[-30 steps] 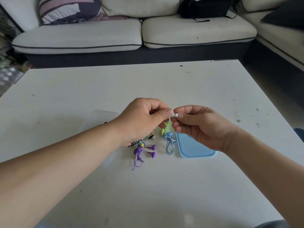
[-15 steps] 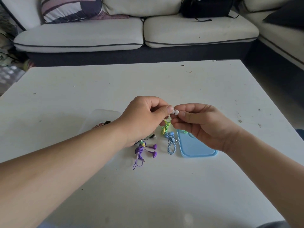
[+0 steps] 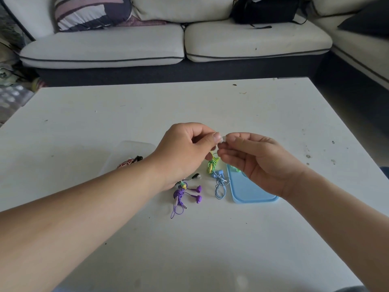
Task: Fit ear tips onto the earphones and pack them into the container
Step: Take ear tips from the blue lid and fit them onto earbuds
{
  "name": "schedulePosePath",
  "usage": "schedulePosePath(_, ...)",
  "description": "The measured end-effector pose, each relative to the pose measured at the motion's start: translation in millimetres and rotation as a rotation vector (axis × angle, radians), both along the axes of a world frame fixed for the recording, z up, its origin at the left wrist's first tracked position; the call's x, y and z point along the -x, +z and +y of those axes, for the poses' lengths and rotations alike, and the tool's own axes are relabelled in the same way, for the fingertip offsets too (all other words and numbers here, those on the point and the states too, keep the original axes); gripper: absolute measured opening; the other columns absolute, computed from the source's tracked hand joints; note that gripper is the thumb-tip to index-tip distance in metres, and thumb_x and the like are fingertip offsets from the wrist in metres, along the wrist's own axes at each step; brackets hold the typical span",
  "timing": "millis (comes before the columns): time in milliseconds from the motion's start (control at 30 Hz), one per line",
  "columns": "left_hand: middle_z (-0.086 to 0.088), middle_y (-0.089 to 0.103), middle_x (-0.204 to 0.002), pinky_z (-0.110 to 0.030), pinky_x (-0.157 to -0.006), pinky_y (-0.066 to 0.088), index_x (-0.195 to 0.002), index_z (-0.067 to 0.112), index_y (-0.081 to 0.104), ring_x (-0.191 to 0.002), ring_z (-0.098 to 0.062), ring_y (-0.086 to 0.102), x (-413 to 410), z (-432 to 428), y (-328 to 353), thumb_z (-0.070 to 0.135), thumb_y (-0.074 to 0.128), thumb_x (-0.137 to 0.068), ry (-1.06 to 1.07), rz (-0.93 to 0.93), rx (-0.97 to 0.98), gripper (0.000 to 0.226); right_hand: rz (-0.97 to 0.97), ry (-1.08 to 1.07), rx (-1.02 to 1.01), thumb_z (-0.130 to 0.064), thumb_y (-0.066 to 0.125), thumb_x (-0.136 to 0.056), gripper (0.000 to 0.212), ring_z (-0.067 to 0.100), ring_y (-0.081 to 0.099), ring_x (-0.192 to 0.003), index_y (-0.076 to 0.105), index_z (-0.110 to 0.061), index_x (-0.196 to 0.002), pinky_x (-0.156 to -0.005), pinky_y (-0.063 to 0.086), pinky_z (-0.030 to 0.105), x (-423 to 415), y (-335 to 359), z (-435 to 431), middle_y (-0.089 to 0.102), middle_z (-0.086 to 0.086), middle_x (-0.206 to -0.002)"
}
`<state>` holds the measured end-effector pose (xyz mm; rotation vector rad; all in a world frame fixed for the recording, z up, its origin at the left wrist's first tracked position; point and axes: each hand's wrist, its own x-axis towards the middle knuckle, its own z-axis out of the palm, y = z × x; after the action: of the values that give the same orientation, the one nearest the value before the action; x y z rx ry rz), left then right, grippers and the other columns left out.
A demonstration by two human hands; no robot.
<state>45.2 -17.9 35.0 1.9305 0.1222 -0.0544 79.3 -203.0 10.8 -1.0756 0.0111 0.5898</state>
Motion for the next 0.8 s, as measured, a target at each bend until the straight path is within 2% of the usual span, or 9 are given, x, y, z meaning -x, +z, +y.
schedulePosePath(167,0.001,0.076,-0.085,-0.011,-0.053,0.045,-0.088,0.025,0.078,-0.068,-0.006,0.07,0.5,-1.0,1.1,0.028,0.068,-0.099,0.001,0.004,0.014,0.015,-0.045,0.009,0.013,-0.008,0.07,-0.08,0.016,0.021,0.074,-0.08,0.07,0.002,-0.093,-0.071,0.061,0.024,-0.4,-1.4,0.4,0.073,0.016,-0.09)
schedulePosePath(333,0.007,0.071,-0.07,-0.01,-0.049,0.042,-0.092,0.019,0.078,-0.049,0.001,0.059,1.7,-1.2,3.5,0.027,0.068,-0.099,-0.007,0.033,0.022,0.015,-0.096,0.073,0.071,-0.012,0.068,-0.082,0.008,0.02,0.067,-0.076,0.071,-0.005,-0.084,-0.068,0.058,0.028,-0.1,-2.3,-0.4,0.069,0.013,-0.087)
schedulePosePath(533,0.007,0.072,-0.071,-0.027,-0.055,0.049,-0.093,0.02,0.078,-0.06,-0.002,0.066,2.6,-1.0,3.3,0.029,0.068,-0.098,-0.001,0.041,0.039,0.014,-0.13,0.072,0.061,-0.012,0.062,-0.089,0.01,0.021,0.064,-0.075,0.065,-0.002,-0.089,-0.07,0.058,0.03,1.6,-4.7,5.6,0.066,0.012,-0.086)
schedulePosePath(667,0.003,0.074,-0.08,-0.023,-0.05,0.048,-0.095,0.02,0.077,-0.053,-0.001,0.063,3.3,-4.9,5.9,0.03,0.068,-0.099,0.036,0.042,0.058,0.014,-0.113,0.046,0.016,-0.013,0.061,-0.089,0.01,0.022,0.065,-0.078,0.065,-0.004,-0.087,-0.073,0.058,0.032,0.5,-4.9,5.8,0.066,0.012,-0.088)
schedulePosePath(800,0.004,0.077,-0.084,-0.021,-0.055,0.049,-0.093,0.023,0.078,-0.066,-0.006,0.07,2.5,-6.4,4.2,0.031,0.069,-0.098,0.063,0.023,0.064,0.013,-0.113,0.04,0.004,-0.014,0.061,-0.09,0.011,0.023,0.066,-0.081,0.066,-0.005,-0.088,-0.075,0.059,0.032,1.0,-4.1,7.1,0.067,0.013,-0.09)
